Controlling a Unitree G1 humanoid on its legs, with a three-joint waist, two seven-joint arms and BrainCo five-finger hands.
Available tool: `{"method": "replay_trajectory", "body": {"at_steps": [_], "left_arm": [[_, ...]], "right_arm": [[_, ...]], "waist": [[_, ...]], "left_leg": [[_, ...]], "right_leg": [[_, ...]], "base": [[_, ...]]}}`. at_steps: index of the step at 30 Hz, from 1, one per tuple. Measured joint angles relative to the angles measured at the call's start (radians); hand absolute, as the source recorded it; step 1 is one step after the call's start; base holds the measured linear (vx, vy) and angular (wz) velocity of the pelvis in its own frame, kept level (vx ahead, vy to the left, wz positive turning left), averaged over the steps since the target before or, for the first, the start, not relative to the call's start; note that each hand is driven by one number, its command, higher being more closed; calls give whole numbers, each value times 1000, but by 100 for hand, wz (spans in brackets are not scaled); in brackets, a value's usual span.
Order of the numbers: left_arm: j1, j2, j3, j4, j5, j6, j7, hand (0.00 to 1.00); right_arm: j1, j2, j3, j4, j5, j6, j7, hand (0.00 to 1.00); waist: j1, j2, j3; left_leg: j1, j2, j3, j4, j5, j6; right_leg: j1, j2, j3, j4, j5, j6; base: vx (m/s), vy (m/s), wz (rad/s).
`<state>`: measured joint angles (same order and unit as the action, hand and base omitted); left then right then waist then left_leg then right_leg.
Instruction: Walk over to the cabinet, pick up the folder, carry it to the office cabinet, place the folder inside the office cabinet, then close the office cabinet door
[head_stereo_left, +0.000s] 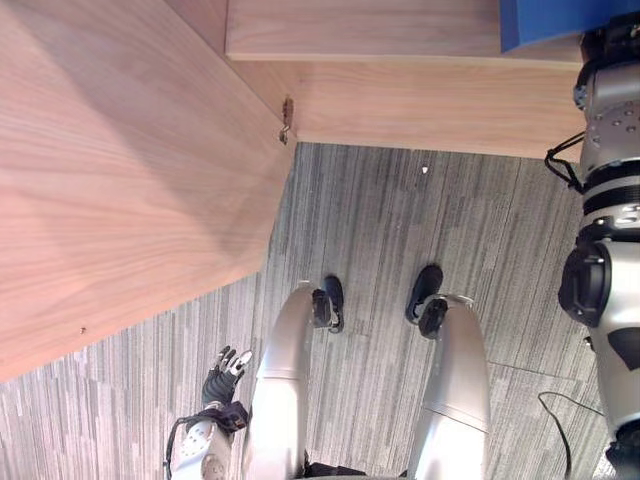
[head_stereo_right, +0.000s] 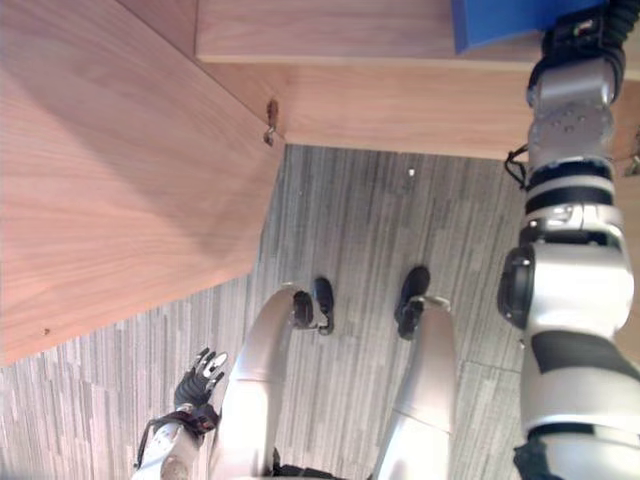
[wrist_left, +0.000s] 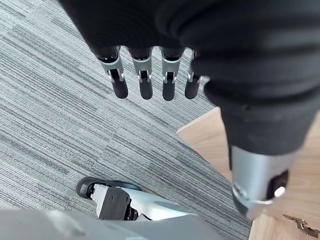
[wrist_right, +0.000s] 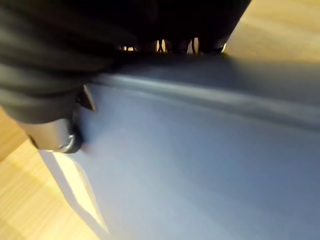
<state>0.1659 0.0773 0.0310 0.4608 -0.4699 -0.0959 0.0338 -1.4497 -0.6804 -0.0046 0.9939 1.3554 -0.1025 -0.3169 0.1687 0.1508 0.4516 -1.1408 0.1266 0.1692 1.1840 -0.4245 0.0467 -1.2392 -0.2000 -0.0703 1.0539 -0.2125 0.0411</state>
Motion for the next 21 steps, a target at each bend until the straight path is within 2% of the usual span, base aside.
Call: {"method": "replay_trajectory", "body": {"at_steps": [10,11,16,21], "left_arm": [[-6,-15,36,40,10,-1,17,0],[-7,-15,41,44,10,-1,17,0],[-12,-17,48,56,11,-1,18,0],[-18,-32,70,65,11,-1,18,0]], "right_arm": [[-22,-23,5,-6,39,-38,1,100],[-24,-23,3,-12,39,-43,1,0],[-49,-24,-12,-21,38,-49,6,0],[-51,-25,-14,-71,36,-50,49,0]], "waist": [[3,-1,4],[3,-1,4],[6,-1,4],[7,-1,4]], "left_leg": [[-40,15,-12,45,-2,-7],[-47,17,-14,48,-2,-8],[-68,18,-16,64,-1,-10],[-67,19,-20,67,1,-15]], "right_leg": [[-39,7,-5,44,-13,-10],[-43,8,-7,45,-13,-10],[-69,6,-6,69,-16,-16],[-69,6,-7,76,-18,-19]], "base": [[-44,17,0],[-46,18,-1],[-40,7,2],[0,0,0]]}}
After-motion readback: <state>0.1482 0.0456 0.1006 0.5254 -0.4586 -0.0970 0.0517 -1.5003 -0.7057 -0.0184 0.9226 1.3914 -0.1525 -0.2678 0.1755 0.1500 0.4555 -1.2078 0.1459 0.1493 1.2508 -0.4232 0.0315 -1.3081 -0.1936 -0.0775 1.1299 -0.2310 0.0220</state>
